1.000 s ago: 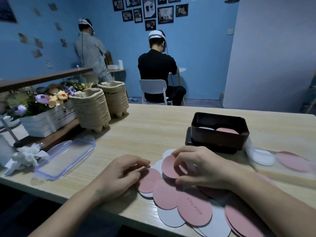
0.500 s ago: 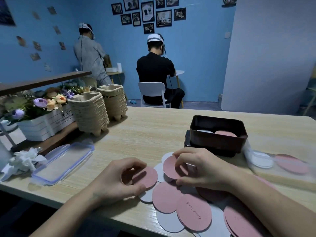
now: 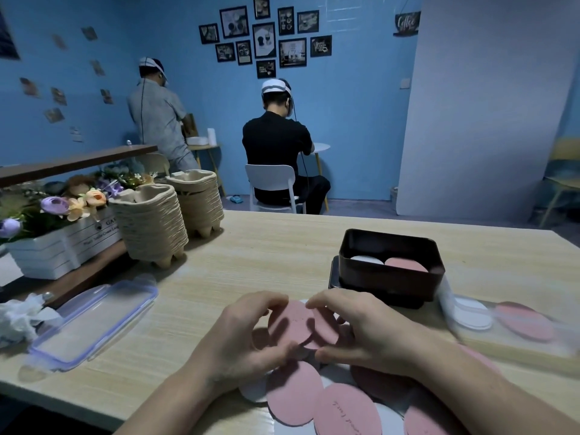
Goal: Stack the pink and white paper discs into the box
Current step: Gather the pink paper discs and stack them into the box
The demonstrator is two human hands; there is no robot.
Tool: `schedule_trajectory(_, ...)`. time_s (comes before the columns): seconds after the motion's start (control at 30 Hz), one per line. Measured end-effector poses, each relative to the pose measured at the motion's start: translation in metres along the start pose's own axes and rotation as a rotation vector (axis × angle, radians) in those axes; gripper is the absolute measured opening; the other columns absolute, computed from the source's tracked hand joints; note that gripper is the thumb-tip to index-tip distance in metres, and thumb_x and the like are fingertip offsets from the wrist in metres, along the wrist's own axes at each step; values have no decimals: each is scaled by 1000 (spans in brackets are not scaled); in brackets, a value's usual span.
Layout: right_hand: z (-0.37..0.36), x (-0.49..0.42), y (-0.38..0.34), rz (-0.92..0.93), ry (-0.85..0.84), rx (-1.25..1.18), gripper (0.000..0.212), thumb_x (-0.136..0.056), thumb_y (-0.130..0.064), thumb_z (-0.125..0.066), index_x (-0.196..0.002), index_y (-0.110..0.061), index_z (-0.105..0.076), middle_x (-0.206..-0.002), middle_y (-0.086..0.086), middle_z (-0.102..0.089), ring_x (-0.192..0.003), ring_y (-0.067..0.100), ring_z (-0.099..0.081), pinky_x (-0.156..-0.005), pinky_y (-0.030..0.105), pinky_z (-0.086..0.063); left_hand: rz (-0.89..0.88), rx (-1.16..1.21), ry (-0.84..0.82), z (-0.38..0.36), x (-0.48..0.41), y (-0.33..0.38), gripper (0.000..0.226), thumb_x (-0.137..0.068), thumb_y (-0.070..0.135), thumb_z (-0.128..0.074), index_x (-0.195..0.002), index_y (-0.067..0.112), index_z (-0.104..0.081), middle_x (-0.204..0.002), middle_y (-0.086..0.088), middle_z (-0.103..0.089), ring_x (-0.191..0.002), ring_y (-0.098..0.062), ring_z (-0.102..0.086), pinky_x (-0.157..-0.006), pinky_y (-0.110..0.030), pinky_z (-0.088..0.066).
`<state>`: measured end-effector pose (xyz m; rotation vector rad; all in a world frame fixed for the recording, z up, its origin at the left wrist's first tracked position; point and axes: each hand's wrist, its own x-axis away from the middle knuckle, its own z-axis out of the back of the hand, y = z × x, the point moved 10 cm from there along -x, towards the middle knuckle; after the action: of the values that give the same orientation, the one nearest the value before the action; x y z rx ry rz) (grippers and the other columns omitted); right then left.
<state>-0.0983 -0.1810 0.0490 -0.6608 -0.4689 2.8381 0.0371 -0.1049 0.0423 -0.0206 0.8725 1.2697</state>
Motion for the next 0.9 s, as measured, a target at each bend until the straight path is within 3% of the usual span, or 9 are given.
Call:
schedule_trajectory(0.07, -3, 0, -2, 18, -8, -19, 52, -86, -48, -80, -128, -25, -60, -120, -8, -62, -104, 1, -57, -90, 19, -49, -26, -23, -10, -4, -1, 2, 55, -78, 47, -87, -123, 22, -64, -116, 14, -69, -106, -5, -64, -88, -33, -53)
schedule_trajectory(0.2, -6, -1, -3, 28, -20, -20, 32, -90, -46, -78, -111, -25, -65, -126, -4, -58, -106, 9, -61, -89, 26, -53, -37, -19, -8, -7, -1, 4, 52, -80, 46, -85, -122, 23, -63, -125, 13, -67, -112, -3, -62, -93, -29, -50)
schedule_trajectory(0.33, -2, -1, -3, 38, 21, -44, 32, -93, -50, -72, -111, -23, -66, -124, -4, -59, -107, 13, -63, -87, 32, -54, 11, 56, 27, -2, 2, -4, 51, -80, 46, -83, -120, 21, -65, -133, 11, -65, -123, -5, -61, -96, -33, -53)
schedule_trajectory(0.57, 1, -1, 2, 33, 54, -70, 28, -93, -44, -76, -109, -24, -66, -122, -9, -59, -104, 3, -60, -87, 29, -54, 7, 134, 114, 6, 5, -4, 48, -77, 33, -85, -118, 17, -68, -119, 15, -71, -107, -9, -71, -86, -37, -59)
schedule_trajectory(0.77, -3, -2, 2, 22, 43, -63, 28, -87, -47, -79, -94, -26, -63, -129, -5, -61, -118, 2, -60, -93, 28, -52, -43, 120, 92, 2, 4, 2, 46, -79, 38, -84, -117, 19, -67, -114, 15, -71, -101, -14, -71, -82, -38, -57)
schedule_trajectory(0.9, 1, -2, 1, 32, 78, -59, 30, -86, -46, -81, -94, -24, -63, -127, -6, -62, -108, -9, -56, -89, 21, -51, -52, 113, 47, -2, 2, 1, 48, -80, 36, -88, -118, 17, -68, -118, 12, -71, -104, -16, -70, -83, -41, -57)
